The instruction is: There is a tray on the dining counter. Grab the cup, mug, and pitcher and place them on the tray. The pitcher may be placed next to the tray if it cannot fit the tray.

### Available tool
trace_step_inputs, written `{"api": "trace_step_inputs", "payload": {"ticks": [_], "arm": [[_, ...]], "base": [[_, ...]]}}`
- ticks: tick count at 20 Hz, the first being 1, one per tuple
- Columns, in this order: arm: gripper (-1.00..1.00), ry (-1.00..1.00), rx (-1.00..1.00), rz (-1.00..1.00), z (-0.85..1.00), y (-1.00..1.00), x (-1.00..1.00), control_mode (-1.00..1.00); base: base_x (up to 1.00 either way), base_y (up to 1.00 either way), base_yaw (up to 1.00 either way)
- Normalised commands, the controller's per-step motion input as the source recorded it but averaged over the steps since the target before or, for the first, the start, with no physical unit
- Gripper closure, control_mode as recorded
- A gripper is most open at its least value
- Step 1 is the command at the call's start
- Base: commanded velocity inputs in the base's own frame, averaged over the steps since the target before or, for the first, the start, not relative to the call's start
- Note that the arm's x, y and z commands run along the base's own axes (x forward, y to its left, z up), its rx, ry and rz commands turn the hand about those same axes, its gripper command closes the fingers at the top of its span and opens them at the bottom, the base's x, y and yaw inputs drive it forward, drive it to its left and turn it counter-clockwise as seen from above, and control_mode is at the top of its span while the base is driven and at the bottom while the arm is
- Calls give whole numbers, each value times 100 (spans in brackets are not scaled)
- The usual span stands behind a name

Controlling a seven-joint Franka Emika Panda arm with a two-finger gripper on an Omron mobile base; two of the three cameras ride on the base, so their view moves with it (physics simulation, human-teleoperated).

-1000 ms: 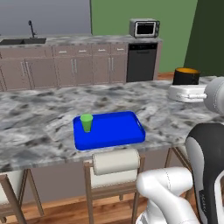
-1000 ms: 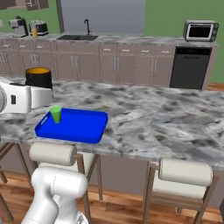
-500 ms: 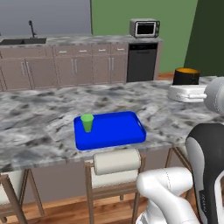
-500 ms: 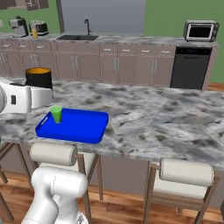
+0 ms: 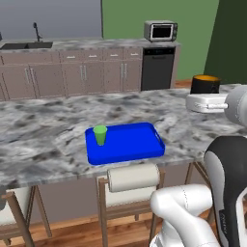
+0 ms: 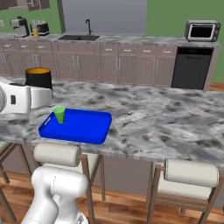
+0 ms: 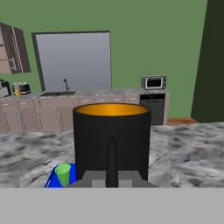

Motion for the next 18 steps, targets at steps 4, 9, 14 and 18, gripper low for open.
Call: {"api": "trace_step_inputs", "payload": {"ticks": [4, 9, 14, 18], "arm": [[100, 0, 0, 0, 0, 0, 0, -100], [100, 1, 2, 4, -7, 0, 7, -100], [100, 13, 7, 23, -25, -1, 34, -100], [100, 17, 7, 29, -34, 0, 42, -100]], "base": [[0, 0, 0], [0, 0, 0], [0, 0, 0], [0, 0, 0]]}}
